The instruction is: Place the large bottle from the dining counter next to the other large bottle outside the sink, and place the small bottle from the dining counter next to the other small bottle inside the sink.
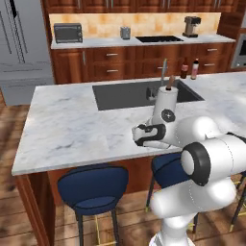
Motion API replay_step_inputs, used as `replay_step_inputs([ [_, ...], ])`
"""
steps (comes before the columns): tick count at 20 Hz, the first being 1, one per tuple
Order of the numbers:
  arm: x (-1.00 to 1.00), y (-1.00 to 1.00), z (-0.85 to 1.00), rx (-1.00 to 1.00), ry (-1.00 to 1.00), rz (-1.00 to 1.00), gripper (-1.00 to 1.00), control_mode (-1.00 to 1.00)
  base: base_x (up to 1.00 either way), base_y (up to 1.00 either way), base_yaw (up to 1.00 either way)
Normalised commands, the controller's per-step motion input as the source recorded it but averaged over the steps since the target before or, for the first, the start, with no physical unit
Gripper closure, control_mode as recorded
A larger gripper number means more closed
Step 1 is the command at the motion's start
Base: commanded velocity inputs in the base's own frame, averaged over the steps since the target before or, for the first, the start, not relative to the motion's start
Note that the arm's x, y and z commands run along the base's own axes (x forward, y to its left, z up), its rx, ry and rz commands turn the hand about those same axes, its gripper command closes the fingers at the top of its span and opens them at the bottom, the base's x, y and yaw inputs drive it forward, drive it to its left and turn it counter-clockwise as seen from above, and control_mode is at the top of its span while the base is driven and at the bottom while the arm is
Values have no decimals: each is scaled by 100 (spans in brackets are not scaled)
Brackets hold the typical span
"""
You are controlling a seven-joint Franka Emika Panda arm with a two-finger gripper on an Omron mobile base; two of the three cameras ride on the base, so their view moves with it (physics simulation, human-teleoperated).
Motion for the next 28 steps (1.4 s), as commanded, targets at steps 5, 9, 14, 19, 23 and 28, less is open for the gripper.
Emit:
replay_step_inputs([
  [5,0,0,0,0,0,0,100,100,-1,99,0],
  [9,0,0,0,0,0,0,100,100,0,100,0],
  [14,0,0,0,0,0,0,100,100,2,100,0],
  [19,0,0,0,0,0,0,100,100,15,100,0],
  [23,0,0,0,0,0,0,100,100,20,100,0],
  [28,0,0,0,0,0,0,100,100,30,99,-7],
])
